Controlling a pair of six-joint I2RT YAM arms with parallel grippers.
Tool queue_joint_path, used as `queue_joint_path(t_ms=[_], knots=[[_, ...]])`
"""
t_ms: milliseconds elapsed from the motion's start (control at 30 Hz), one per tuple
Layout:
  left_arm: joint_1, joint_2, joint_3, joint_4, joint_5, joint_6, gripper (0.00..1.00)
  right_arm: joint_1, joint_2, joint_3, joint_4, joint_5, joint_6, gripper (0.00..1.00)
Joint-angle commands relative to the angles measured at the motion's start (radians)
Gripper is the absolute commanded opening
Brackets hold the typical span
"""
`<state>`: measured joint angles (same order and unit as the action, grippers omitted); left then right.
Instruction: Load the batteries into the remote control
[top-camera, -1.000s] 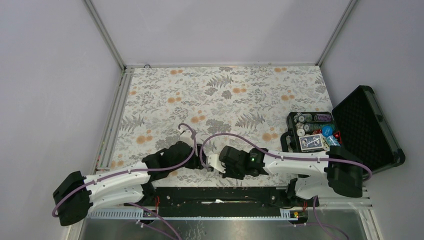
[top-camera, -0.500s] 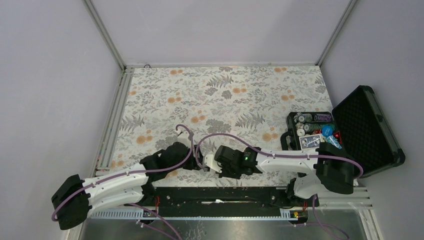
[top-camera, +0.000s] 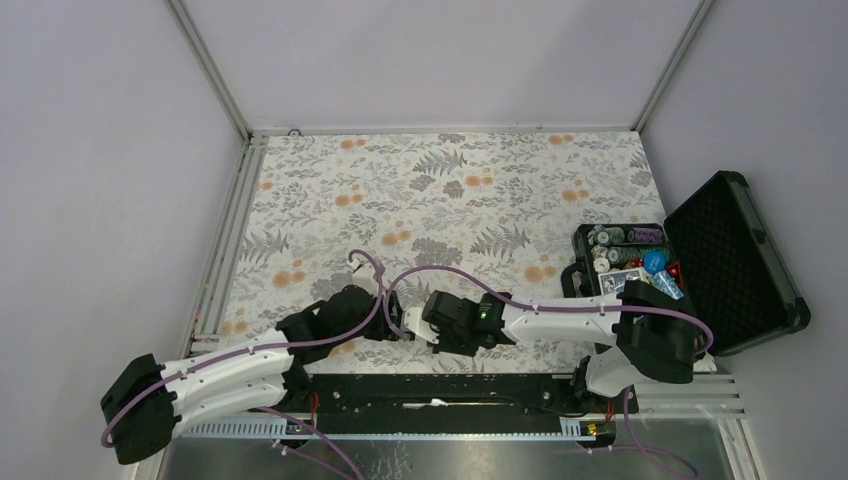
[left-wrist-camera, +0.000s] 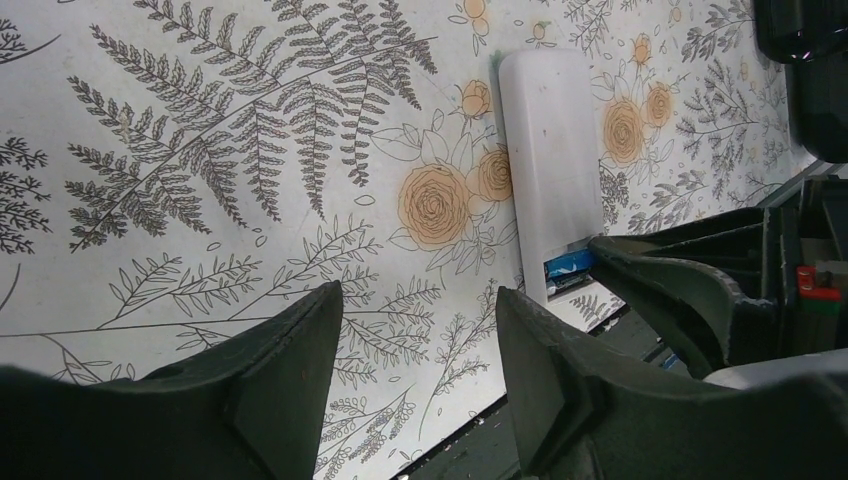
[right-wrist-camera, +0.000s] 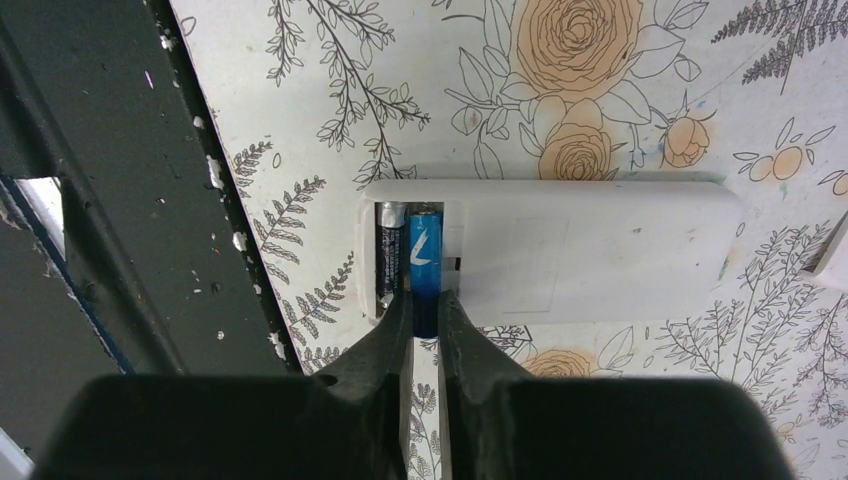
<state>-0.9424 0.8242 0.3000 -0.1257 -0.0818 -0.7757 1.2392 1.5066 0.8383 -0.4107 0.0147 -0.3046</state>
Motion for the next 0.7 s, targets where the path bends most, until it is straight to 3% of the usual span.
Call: queue_joint_path(t_ms=[0,167,467,667], knots=[[0.006,-0.002,-0.001,0.035,0.018,0.004,0.61,0.006,-0.002,0.039,-0.010,0.023,0.016,0.16],[0.005,0.021,0.001,0.047,0.036,0.002,0.61,0.006,-0.031,0.026,-0.010,0.035,0.028,0.26],[0.006,0.069,0.000,0.098,0.076,-0.008,0.61,0.007,-0.107,0.013,-0.010,0.016,0.076,0.30],[0.004,0.148,0.006,0.165,0.149,-0.008,0.58,0.006,-0.203,-0.025,0.041,0.123,0.178,0.31]])
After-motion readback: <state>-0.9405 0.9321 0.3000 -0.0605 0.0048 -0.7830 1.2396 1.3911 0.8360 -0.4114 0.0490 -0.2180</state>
